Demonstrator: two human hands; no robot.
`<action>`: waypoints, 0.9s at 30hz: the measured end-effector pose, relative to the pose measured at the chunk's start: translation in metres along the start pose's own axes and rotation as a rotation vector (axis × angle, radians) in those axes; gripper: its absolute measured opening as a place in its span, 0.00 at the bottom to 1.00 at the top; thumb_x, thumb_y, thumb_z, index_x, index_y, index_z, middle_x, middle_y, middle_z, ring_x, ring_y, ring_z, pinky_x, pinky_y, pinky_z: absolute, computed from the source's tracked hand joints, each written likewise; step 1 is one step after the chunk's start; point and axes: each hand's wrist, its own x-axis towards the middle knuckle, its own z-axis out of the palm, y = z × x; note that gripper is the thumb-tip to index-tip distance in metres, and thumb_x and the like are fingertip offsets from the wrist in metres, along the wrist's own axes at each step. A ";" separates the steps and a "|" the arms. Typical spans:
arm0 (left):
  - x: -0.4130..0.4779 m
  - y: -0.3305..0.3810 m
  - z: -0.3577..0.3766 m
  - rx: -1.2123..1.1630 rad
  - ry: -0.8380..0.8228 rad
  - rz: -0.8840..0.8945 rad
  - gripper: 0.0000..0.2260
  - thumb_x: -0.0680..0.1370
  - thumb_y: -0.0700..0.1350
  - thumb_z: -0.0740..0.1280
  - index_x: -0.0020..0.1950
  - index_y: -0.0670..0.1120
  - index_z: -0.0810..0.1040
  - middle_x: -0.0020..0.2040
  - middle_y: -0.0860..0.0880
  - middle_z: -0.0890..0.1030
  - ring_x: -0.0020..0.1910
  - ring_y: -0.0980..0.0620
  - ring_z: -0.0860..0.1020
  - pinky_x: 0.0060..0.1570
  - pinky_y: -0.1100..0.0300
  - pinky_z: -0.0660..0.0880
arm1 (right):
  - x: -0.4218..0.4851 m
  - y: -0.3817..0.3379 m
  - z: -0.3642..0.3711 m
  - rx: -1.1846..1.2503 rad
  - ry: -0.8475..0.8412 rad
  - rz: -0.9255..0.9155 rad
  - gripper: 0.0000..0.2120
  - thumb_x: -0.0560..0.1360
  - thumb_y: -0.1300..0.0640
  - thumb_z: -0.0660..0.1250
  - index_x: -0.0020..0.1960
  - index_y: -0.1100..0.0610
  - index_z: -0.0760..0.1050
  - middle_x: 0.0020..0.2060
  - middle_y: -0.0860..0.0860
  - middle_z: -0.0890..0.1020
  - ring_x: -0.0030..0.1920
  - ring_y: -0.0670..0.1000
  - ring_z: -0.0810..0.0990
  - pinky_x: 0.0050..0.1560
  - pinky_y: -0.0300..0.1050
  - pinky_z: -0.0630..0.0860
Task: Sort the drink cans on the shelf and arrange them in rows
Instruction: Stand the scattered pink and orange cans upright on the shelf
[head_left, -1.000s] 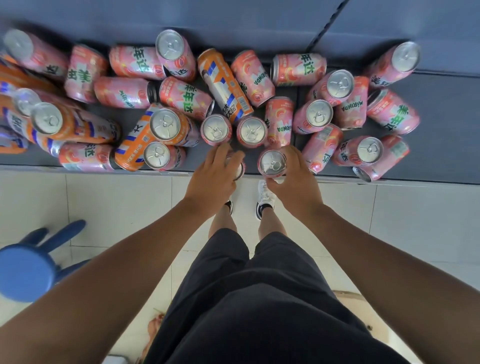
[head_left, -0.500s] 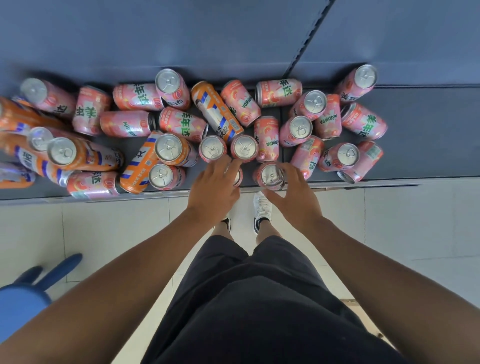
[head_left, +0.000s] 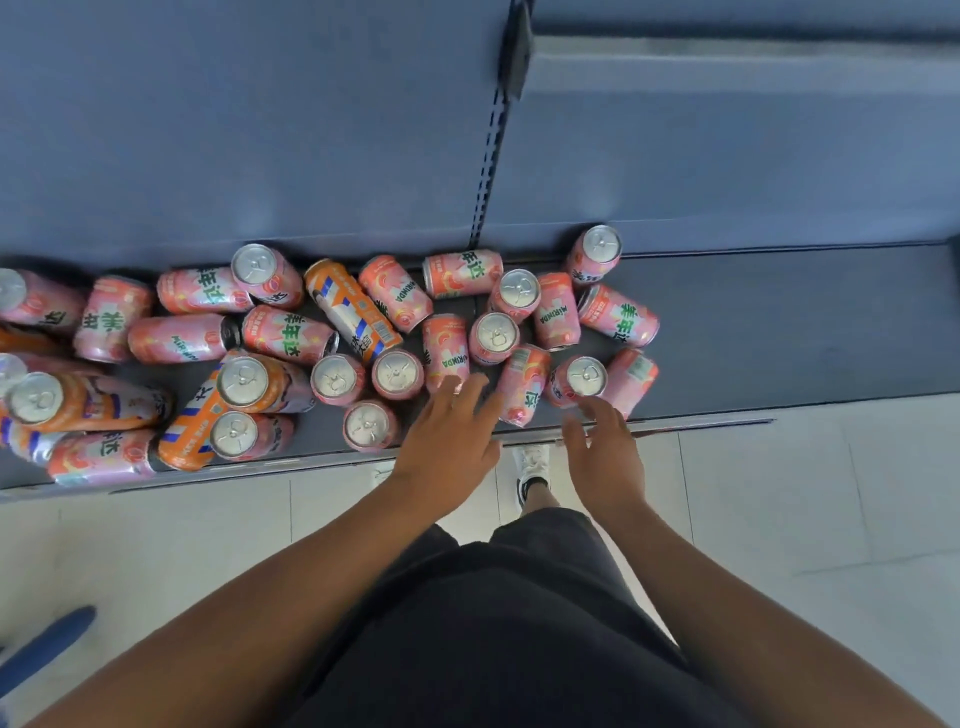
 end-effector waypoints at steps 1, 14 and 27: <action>0.008 0.008 0.003 0.000 -0.012 -0.026 0.26 0.79 0.50 0.67 0.75 0.47 0.63 0.72 0.43 0.66 0.72 0.38 0.64 0.62 0.45 0.75 | 0.009 0.007 -0.007 0.042 -0.004 0.023 0.16 0.82 0.46 0.59 0.68 0.50 0.70 0.64 0.50 0.78 0.57 0.54 0.79 0.56 0.52 0.78; 0.085 0.068 0.060 0.027 -0.190 -0.378 0.34 0.79 0.52 0.68 0.78 0.48 0.54 0.75 0.41 0.62 0.71 0.38 0.67 0.65 0.48 0.72 | 0.122 0.050 -0.028 0.454 -0.103 0.513 0.39 0.70 0.55 0.73 0.74 0.53 0.54 0.67 0.55 0.66 0.56 0.57 0.71 0.51 0.51 0.72; 0.102 0.067 0.088 -0.293 -0.067 -0.511 0.36 0.73 0.40 0.75 0.75 0.51 0.58 0.67 0.40 0.64 0.63 0.36 0.73 0.57 0.43 0.77 | 0.132 0.066 -0.006 0.457 -0.177 0.559 0.53 0.70 0.52 0.74 0.79 0.45 0.38 0.64 0.52 0.71 0.57 0.57 0.74 0.49 0.51 0.71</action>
